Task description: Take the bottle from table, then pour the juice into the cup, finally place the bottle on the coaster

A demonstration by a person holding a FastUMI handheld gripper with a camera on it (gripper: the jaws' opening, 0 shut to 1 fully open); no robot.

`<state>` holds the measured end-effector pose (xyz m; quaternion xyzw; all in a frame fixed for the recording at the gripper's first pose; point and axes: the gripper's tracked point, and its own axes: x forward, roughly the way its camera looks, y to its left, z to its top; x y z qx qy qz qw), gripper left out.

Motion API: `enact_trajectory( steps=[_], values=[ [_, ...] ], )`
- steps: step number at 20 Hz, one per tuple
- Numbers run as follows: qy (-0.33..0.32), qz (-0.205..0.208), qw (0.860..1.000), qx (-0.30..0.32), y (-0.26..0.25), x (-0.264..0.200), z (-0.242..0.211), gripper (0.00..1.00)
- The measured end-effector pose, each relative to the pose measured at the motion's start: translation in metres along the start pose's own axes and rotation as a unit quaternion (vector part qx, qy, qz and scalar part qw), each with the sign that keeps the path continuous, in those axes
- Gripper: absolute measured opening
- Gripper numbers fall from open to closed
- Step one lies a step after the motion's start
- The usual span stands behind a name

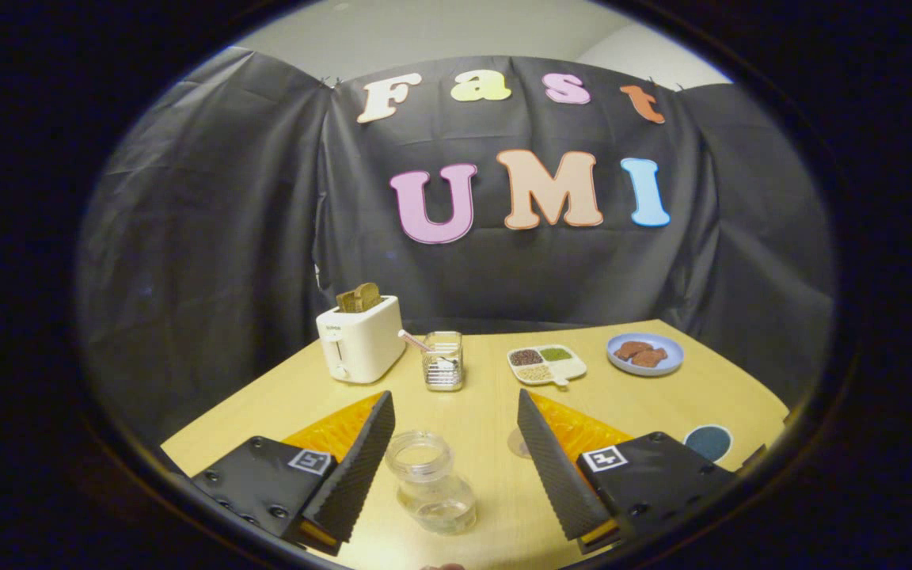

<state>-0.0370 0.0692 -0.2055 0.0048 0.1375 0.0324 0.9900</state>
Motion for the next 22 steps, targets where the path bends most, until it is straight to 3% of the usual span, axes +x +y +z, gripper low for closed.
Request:
enact_trajectory(
  steps=[9,22],
  values=[
    [-0.003,0.013,0.999,-0.048,0.023,-0.003,-0.004,0.98],
    [0.078,0.012,0.996,-0.049,0.024,0.016,-0.09,0.98]
  ],
)
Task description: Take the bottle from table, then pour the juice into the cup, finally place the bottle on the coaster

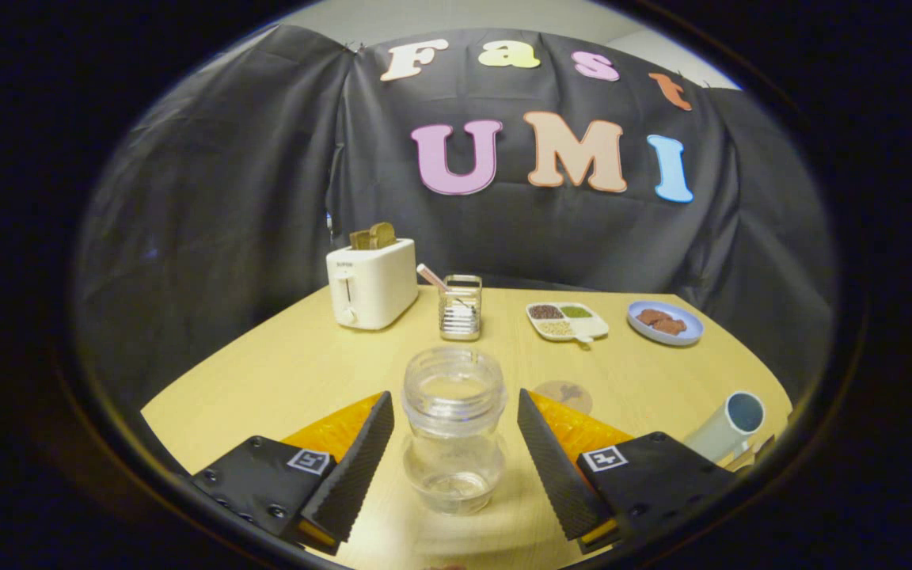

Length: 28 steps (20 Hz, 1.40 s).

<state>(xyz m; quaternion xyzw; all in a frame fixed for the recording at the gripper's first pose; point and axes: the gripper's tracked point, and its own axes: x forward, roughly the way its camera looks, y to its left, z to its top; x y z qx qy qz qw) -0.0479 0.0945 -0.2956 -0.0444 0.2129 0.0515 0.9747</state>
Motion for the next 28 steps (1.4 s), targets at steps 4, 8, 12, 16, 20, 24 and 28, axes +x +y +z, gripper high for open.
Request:
enact_trajectory(
  steps=[4,8,12,16,20,24,28],
  values=[
    [0.031,0.007,0.999,0.005,0.003,0.004,-0.029,0.99],
    [0.051,0.011,0.999,0.001,0.005,0.006,-0.048,0.99],
    [0.068,0.011,0.998,0.008,0.004,0.01,-0.06,0.99],
    [0.071,0.014,0.997,0.018,0.006,0.012,-0.059,0.99],
    [0.081,0.016,0.996,0.028,0.006,0.012,-0.059,0.99],
    [0.076,0.014,0.995,0.06,0.004,0.014,-0.043,0.99],
    [0.054,0.01,0.99,0.128,-0.005,0.016,-0.016,0.99]
  ],
)
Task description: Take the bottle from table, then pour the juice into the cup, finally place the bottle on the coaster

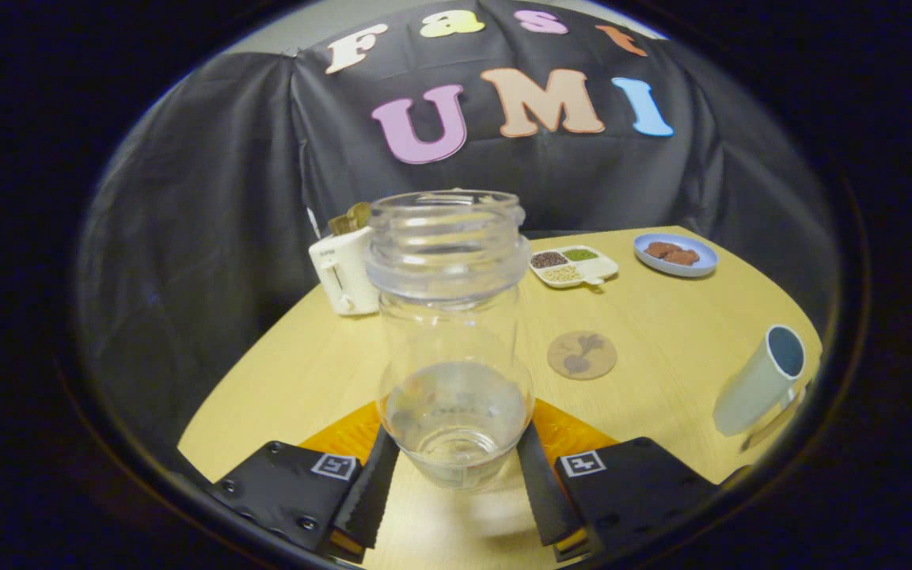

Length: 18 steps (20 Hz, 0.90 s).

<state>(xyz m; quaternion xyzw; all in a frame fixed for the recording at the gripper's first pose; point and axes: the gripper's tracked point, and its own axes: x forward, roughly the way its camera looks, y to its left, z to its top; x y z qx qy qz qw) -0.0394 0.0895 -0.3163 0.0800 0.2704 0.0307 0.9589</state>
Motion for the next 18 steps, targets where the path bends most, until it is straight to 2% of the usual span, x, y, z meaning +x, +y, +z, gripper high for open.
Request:
enact_trajectory(
  steps=[5,9,13,18],
  values=[
    [-0.036,0.002,0.993,0.117,-0.009,-0.003,0.04,0.99],
    [-0.057,0.011,0.979,0.194,-0.014,-0.009,0.064,0.99],
    [-0.087,0.019,0.952,0.292,-0.031,-0.009,0.095,0.99],
    [-0.126,0.024,0.915,0.383,-0.057,-0.016,0.125,0.99]
  ],
)
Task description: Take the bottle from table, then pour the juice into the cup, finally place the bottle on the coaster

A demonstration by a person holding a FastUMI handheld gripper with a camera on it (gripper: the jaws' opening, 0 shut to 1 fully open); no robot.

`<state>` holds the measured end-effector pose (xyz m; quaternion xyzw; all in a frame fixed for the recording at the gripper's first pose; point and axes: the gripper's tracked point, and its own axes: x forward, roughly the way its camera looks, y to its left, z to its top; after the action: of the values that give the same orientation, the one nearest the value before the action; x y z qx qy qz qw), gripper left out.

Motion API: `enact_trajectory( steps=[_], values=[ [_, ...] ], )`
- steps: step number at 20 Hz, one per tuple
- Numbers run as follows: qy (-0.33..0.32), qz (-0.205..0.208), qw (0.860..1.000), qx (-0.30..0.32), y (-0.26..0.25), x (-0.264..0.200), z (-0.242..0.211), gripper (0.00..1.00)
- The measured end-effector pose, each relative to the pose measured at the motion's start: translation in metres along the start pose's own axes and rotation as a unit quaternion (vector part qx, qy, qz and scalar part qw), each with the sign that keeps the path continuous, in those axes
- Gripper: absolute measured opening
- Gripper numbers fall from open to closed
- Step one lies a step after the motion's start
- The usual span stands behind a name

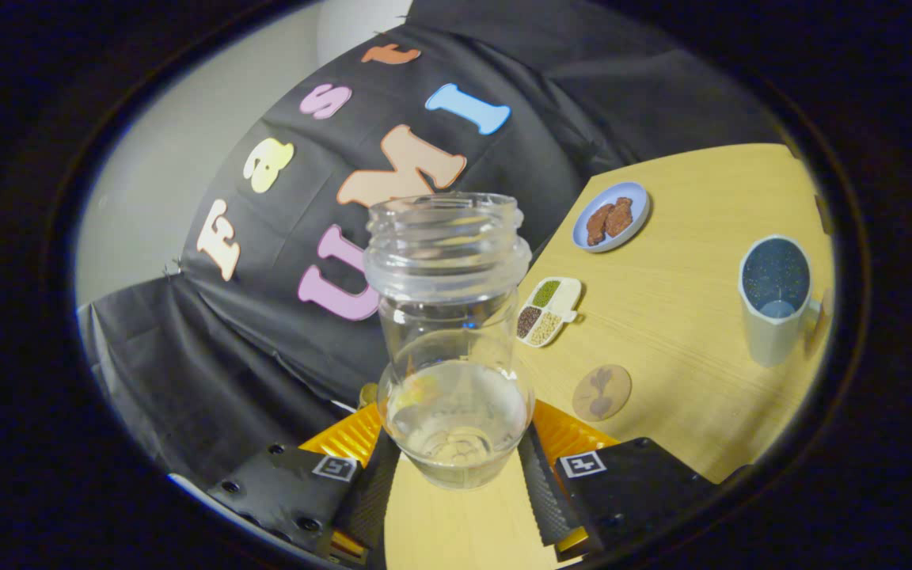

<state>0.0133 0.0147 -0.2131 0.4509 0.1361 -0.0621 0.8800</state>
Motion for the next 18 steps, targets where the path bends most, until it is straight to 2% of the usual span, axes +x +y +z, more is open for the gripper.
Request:
enact_trajectory(
  steps=[5,12,18],
  values=[
    [-0.027,0.009,0.994,0.102,-0.002,0.002,0.028,0.99],
    [-0.052,0.021,0.981,0.186,-0.002,0.004,0.052,0.99],
    [-0.079,0.034,0.963,0.255,-0.003,0.005,0.072,0.99]
  ],
)
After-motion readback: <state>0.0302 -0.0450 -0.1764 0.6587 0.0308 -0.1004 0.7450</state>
